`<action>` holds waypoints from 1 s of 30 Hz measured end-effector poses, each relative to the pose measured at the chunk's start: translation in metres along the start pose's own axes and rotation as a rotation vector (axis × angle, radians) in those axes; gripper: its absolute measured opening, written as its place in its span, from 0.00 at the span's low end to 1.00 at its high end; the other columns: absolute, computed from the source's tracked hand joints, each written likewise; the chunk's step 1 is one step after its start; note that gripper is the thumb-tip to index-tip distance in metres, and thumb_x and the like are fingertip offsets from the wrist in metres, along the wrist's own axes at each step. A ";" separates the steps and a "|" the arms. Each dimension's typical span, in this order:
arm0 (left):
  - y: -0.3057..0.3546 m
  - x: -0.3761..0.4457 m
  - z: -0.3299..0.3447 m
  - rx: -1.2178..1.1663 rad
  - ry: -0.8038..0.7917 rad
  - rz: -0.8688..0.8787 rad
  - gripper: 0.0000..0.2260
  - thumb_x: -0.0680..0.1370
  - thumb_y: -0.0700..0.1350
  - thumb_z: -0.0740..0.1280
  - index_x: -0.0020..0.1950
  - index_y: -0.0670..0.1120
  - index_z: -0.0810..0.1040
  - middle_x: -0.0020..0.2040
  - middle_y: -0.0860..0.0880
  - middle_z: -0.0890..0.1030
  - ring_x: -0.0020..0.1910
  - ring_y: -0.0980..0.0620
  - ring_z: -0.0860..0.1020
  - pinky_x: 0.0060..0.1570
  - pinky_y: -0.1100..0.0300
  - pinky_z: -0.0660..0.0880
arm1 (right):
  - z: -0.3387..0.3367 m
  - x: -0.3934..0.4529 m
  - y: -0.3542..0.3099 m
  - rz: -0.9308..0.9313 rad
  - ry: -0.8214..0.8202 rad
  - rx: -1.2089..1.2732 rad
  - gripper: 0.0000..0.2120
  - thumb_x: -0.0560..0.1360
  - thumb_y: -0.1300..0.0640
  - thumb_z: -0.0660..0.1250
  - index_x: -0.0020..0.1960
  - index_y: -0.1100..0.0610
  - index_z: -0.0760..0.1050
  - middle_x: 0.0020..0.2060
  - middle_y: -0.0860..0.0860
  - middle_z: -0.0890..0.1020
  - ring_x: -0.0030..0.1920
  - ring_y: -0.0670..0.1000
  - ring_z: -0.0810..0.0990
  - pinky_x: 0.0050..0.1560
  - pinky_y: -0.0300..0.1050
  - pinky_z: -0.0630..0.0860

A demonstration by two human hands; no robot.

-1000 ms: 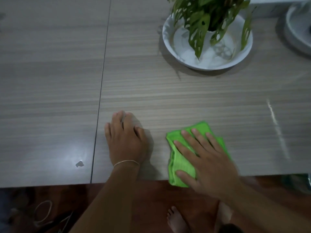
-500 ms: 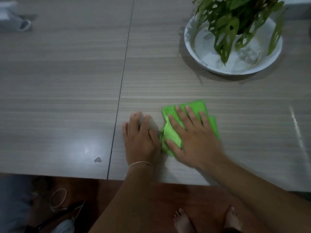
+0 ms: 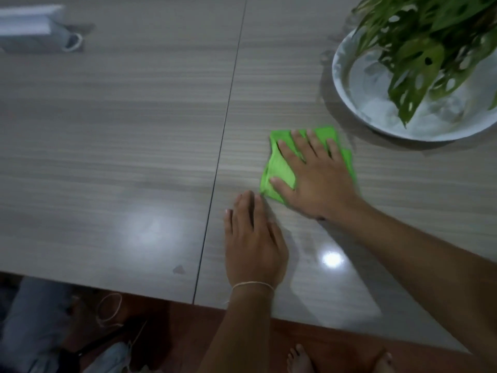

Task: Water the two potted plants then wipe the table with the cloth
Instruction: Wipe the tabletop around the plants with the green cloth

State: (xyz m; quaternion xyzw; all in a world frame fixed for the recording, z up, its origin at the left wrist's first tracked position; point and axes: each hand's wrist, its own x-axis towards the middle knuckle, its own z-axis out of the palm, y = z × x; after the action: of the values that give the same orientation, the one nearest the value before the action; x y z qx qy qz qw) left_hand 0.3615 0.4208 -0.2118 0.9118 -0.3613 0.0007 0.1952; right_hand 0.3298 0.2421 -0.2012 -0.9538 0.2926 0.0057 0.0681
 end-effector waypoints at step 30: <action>0.037 -0.012 -0.002 -0.139 -0.069 0.022 0.25 0.79 0.51 0.53 0.70 0.39 0.71 0.71 0.39 0.72 0.71 0.39 0.68 0.72 0.36 0.63 | -0.013 -0.226 0.141 0.237 -0.004 0.039 0.38 0.77 0.28 0.52 0.81 0.45 0.59 0.82 0.50 0.58 0.82 0.55 0.56 0.79 0.62 0.55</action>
State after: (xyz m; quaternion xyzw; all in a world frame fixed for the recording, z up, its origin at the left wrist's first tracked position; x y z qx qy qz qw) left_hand 0.3283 0.4049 -0.1981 0.8915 -0.3769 -0.0536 0.2456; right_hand 0.0632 0.2502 -0.1946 -0.9109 0.4034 0.0100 0.0859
